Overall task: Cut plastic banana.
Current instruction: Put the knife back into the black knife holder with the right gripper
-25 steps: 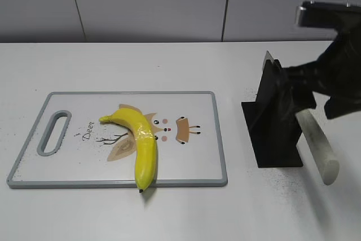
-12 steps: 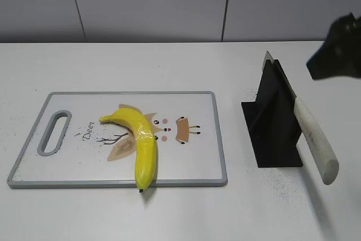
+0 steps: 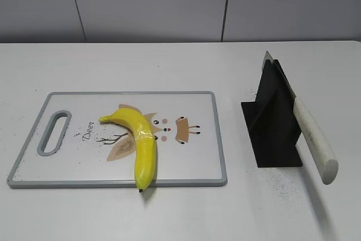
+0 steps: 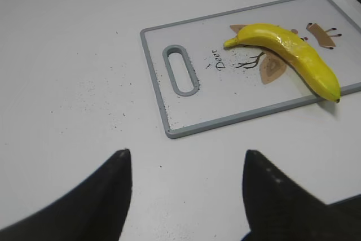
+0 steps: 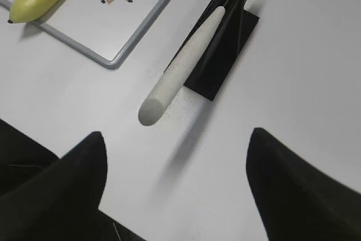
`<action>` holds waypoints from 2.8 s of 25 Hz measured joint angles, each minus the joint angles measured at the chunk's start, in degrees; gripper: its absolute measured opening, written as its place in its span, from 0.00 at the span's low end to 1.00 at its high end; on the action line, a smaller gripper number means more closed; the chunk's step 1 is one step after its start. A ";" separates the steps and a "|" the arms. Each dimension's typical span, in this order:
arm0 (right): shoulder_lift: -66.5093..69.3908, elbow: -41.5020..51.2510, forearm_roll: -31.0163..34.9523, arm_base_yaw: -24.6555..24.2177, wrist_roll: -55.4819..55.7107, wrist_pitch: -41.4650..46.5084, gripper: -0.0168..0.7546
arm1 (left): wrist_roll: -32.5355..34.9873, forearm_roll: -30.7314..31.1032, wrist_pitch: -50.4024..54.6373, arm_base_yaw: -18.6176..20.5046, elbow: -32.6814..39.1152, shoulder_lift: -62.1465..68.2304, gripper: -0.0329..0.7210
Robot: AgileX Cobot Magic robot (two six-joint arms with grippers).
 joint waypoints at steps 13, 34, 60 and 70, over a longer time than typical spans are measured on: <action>-19.42 6.01 1.61 0.00 -0.16 2.20 0.78 | 0.00 0.03 -0.06 0.00 0.00 0.00 0.82; -32.41 7.70 -3.31 0.00 11.70 7.66 0.78 | 0.00 -0.09 -0.17 0.00 0.02 0.00 0.82; -32.41 7.70 -2.96 -23.05 12.07 7.66 0.78 | 0.00 -0.25 -0.17 13.96 0.02 0.00 0.82; -32.41 7.70 -2.96 -23.05 12.12 7.66 0.78 | 0.00 -0.25 -0.17 13.96 0.02 0.00 0.82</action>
